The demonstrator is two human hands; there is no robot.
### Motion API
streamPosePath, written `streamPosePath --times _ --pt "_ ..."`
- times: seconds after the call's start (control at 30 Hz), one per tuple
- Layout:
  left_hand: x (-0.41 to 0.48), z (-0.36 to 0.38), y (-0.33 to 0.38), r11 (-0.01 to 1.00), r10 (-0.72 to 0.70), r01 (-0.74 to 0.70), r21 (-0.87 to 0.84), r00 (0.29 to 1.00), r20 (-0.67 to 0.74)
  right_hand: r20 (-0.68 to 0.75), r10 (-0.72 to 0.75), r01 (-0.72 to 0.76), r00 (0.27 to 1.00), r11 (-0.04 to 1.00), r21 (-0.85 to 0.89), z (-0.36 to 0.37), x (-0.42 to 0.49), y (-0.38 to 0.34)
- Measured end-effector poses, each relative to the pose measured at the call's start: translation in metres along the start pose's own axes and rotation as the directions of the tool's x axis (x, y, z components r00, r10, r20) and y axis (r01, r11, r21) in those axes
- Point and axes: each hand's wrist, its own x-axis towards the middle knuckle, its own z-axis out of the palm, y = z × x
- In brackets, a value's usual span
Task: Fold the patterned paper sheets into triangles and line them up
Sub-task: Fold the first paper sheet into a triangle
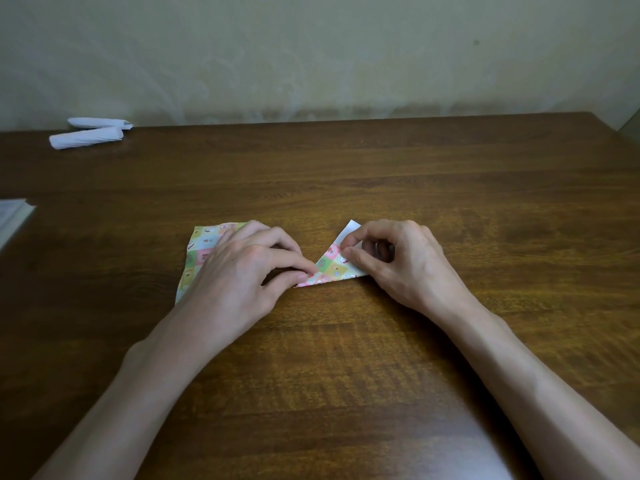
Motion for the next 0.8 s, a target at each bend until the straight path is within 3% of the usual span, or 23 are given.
streamPosePath --times 0.47,0.8 --pt "0.0027 0.0002 -0.0084 0.997 0.044 -0.044 -0.064 0.999 -0.003 0.000 0.004 -0.004 1.000 1.000 -0.030 0.0019 -0.0004 -0.0013" --pt "0.0087 0.0025 -0.0069 0.974 -0.046 0.049 -0.222 0.999 0.017 0.017 0.000 0.001 1.000 0.999 -0.042 0.0009 -0.0010 -0.0030"
